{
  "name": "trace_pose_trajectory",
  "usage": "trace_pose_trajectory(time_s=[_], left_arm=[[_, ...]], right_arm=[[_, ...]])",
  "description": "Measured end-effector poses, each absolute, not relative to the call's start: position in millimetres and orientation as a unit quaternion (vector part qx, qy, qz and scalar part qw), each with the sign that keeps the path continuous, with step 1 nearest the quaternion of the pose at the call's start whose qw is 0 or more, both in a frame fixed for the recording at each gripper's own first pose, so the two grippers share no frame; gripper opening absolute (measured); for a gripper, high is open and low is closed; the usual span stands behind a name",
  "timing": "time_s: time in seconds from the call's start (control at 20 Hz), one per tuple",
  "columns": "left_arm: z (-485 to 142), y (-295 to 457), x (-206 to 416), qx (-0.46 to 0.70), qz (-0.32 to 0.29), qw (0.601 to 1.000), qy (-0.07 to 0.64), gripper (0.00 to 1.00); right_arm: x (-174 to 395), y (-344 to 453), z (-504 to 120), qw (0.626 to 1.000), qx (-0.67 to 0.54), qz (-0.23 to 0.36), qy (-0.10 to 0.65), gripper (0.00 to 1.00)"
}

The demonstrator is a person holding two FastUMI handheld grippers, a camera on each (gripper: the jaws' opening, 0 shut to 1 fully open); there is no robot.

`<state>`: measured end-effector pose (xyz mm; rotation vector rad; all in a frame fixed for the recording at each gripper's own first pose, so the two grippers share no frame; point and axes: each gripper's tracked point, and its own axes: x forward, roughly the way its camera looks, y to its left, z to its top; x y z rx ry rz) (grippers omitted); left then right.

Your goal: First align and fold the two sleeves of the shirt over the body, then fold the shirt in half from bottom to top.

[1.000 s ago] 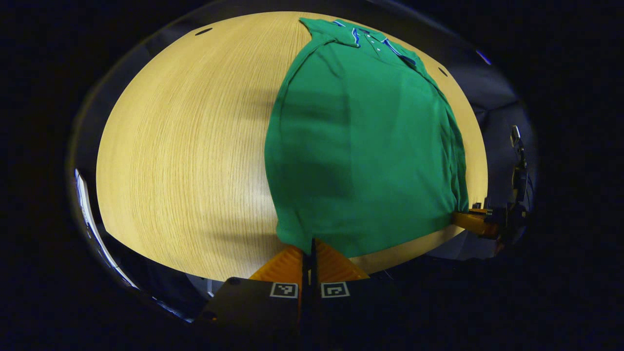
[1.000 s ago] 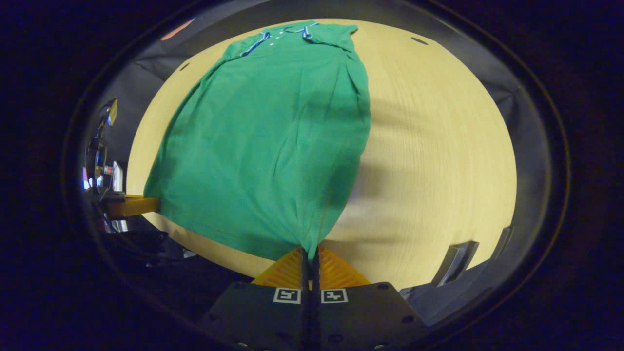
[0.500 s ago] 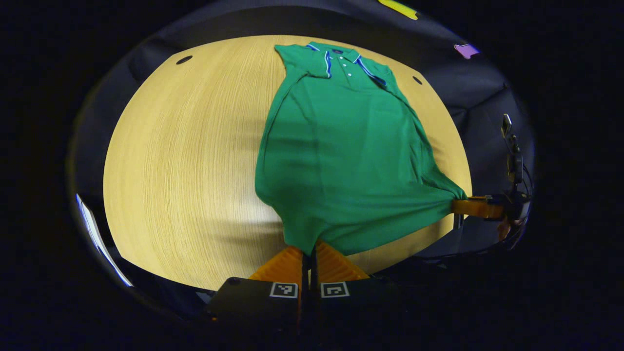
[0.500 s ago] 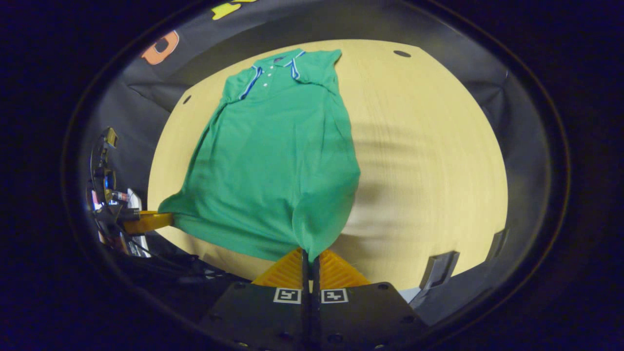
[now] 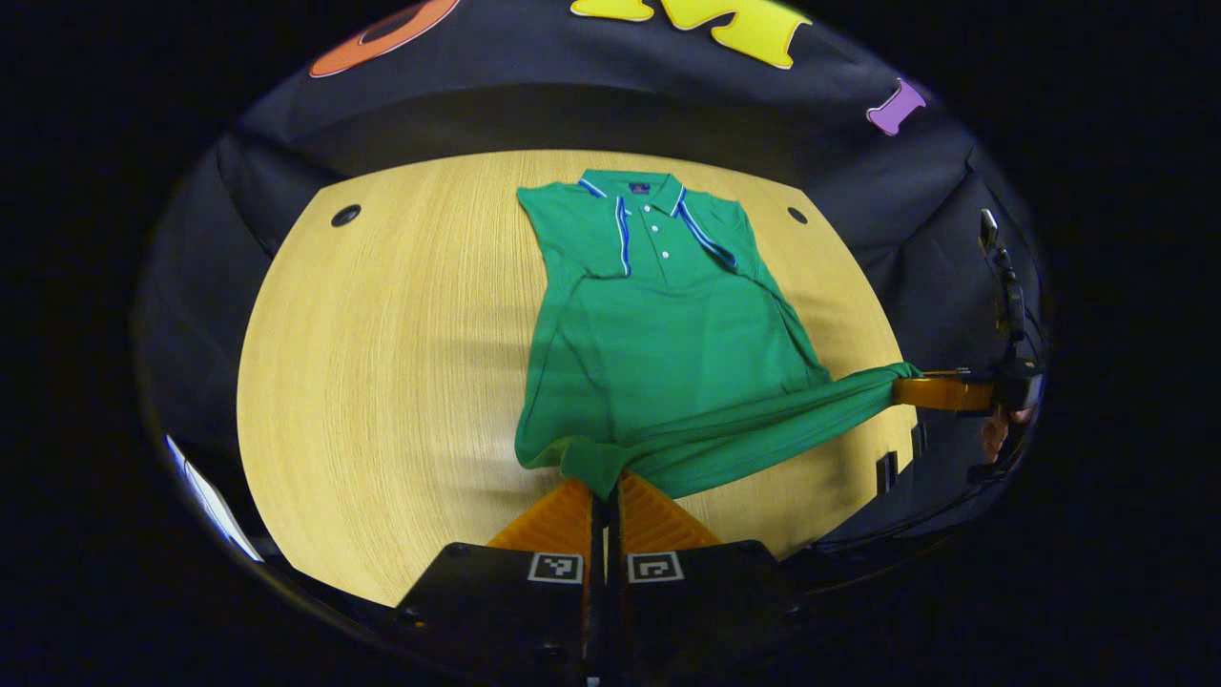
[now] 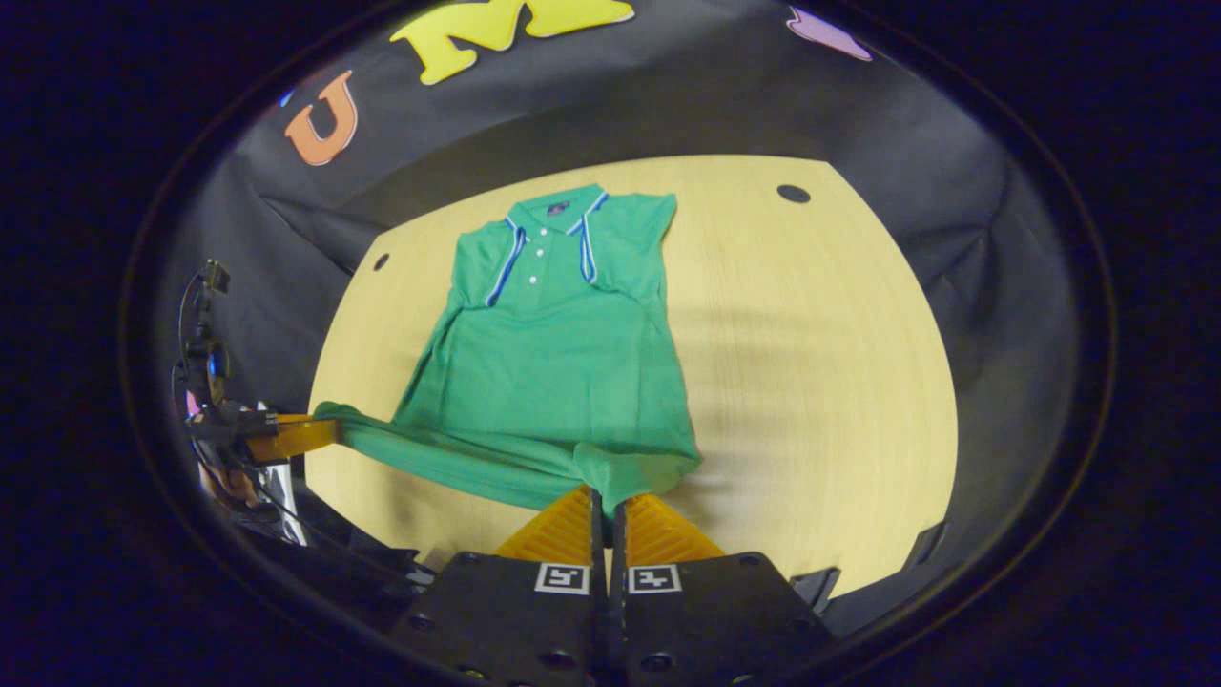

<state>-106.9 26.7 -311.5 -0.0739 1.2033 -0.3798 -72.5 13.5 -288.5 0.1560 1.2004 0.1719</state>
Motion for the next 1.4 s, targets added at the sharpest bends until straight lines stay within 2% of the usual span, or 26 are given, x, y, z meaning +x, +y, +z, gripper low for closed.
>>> trace_pose_trajectory(time_s=[0.45, 0.5, 0.55, 0.85, 1.05, 1.1, 1.15, 1.4], left_arm=[[-274.0, 23.7, -31.0, -0.040, -0.179, 0.841, 0.509, 0.03], [-270.3, 22.1, -23.8, -0.039, -0.180, 0.844, 0.503, 0.00], [-267.5, 21.7, -16.5, -0.036, -0.181, 0.847, 0.498, 0.03], [-255.8, 20.1, 32.2, -0.018, -0.179, 0.867, 0.464, 0.03], [-252.4, 22.7, 69.1, 0.020, -0.176, 0.885, 0.431, 0.03], [-253.7, 21.5, 77.5, 0.025, -0.174, 0.888, 0.424, 0.00], [-257.1, 20.7, 83.8, 0.024, -0.169, 0.891, 0.420, 0.03], [-275.0, 19.5, 108.2, -0.010, -0.139, 0.901, 0.410, 0.02]], right_arm=[[8.7, 12.2, -240.1, 0.855, 0.061, 0.093, 0.507, 0.00], [15.0, 11.8, -236.2, 0.858, 0.059, 0.093, 0.502, 0.00], [23.9, 11.9, -231.2, 0.861, 0.058, 0.093, 0.496, 0.00], [68.7, 13.1, -210.6, 0.879, 0.046, 0.098, 0.464, 0.00], [103.3, 19.5, -206.3, 0.889, 0.031, 0.099, 0.447, 0.00], [111.0, 21.5, -207.0, 0.891, 0.030, 0.097, 0.444, 0.00], [119.3, 22.8, -207.4, 0.892, 0.028, 0.095, 0.441, 0.00], [155.1, 27.3, -216.6, 0.897, 0.024, 0.091, 0.433, 0.00]])
